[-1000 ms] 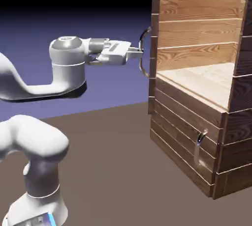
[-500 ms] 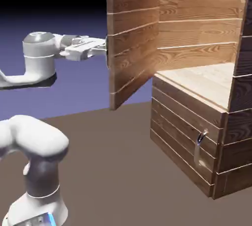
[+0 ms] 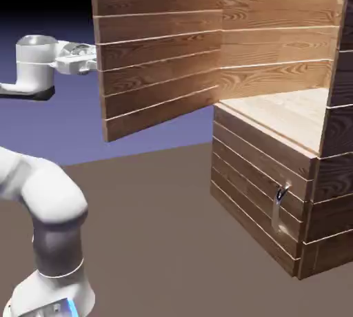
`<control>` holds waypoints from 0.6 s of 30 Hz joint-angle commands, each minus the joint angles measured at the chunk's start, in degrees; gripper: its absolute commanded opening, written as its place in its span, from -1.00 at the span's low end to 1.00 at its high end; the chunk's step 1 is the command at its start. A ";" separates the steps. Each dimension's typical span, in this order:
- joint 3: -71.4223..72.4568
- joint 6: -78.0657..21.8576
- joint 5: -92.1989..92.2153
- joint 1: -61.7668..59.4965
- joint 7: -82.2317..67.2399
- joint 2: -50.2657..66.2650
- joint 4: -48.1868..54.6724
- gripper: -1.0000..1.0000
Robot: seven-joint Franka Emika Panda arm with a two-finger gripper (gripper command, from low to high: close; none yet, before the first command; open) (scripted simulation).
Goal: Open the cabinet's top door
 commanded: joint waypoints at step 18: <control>28.95 -19.19 8.50 -37.37 -3.97 0.45 31.40 -1.00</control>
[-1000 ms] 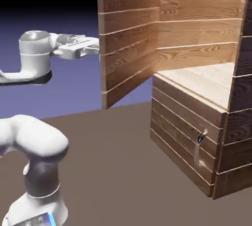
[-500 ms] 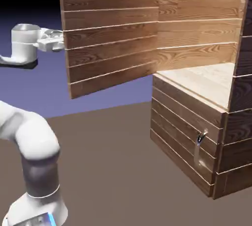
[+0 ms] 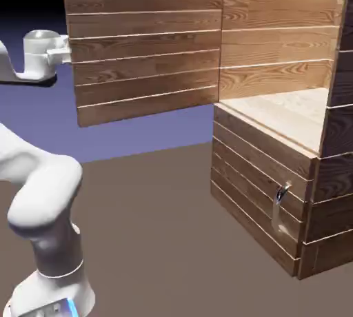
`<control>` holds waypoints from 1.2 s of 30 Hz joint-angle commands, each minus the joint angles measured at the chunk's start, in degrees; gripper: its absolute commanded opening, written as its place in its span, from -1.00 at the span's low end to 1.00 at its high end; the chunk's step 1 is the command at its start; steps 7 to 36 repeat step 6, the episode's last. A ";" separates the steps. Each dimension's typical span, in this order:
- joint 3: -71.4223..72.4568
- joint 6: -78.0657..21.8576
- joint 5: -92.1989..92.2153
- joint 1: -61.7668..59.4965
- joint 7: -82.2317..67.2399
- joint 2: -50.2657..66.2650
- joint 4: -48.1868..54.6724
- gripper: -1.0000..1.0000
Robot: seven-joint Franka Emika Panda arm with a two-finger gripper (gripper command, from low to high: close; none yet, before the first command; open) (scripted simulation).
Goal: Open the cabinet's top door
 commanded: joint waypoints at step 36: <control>5.81 -5.56 1.57 -12.29 -5.00 -4.85 12.03 -1.00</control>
